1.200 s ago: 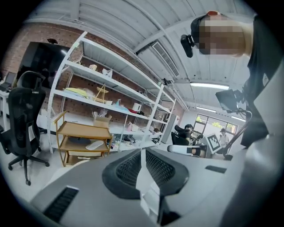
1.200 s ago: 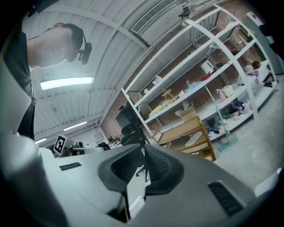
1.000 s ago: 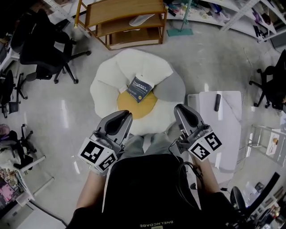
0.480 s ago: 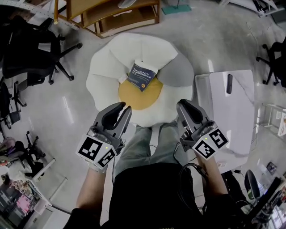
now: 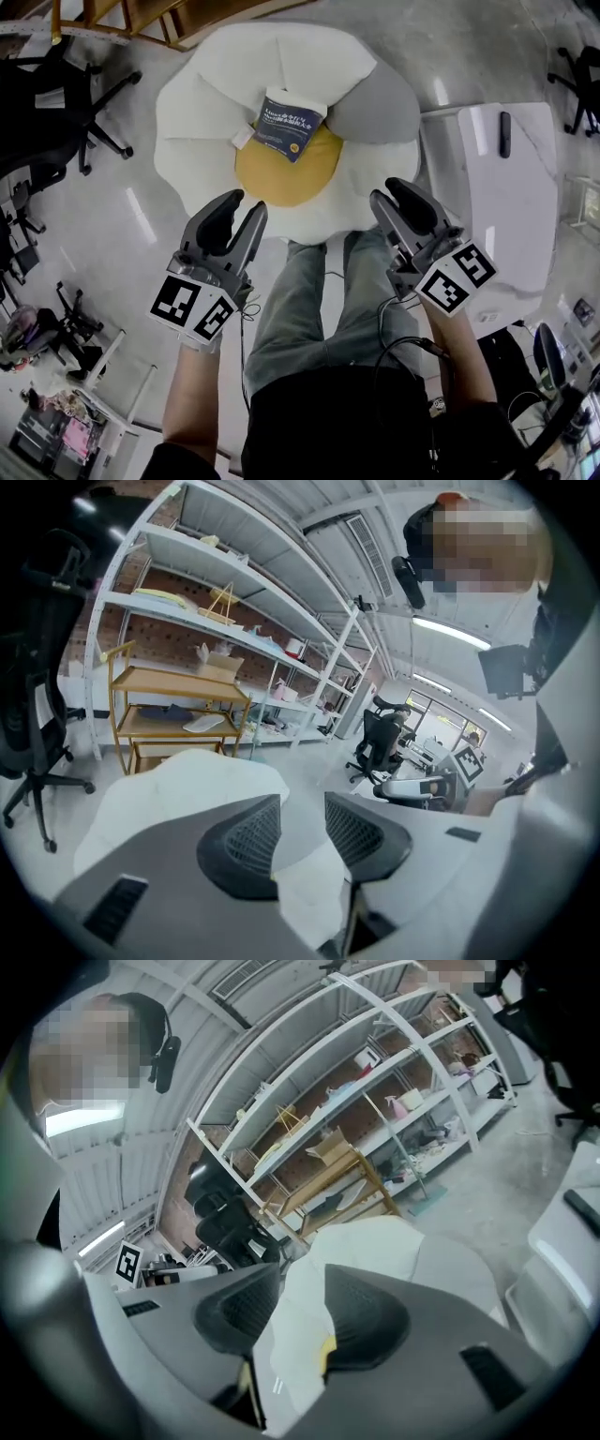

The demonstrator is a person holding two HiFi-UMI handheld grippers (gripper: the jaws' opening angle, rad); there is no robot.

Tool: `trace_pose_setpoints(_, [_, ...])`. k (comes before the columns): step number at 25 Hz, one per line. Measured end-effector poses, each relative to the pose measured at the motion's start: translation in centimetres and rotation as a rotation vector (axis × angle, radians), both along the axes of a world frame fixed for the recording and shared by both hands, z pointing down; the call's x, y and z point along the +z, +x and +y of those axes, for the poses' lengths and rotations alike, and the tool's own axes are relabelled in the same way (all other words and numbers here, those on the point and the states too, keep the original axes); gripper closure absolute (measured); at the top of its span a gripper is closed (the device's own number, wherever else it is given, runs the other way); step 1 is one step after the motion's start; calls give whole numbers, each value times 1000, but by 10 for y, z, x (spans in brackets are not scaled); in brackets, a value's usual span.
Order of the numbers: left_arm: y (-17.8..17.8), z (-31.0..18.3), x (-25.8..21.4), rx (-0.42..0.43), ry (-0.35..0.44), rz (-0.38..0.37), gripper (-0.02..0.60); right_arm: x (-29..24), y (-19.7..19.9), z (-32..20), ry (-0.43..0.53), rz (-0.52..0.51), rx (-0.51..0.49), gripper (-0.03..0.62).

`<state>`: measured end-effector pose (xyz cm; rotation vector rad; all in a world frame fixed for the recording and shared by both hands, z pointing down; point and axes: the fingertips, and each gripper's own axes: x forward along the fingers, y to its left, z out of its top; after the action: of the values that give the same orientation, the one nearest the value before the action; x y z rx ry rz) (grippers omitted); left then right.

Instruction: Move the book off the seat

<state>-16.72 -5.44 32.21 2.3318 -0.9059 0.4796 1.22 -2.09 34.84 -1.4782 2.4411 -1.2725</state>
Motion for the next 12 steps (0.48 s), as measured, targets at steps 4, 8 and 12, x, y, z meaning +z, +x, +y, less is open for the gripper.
trace_pose_setpoints(4, [-8, -8, 43, -3, -14, -9, 436, 35, -9, -6, -24, 4, 6, 406])
trace_pose_setpoints(8, [-11, -10, 91, 35, -21, -34, 398, 77, -20, -7, -35, 3, -3, 377])
trace_pose_setpoints(12, [-16, -20, 152, 78, -18, -61, 379, 136, -28, -15, -64, -2, -1, 349])
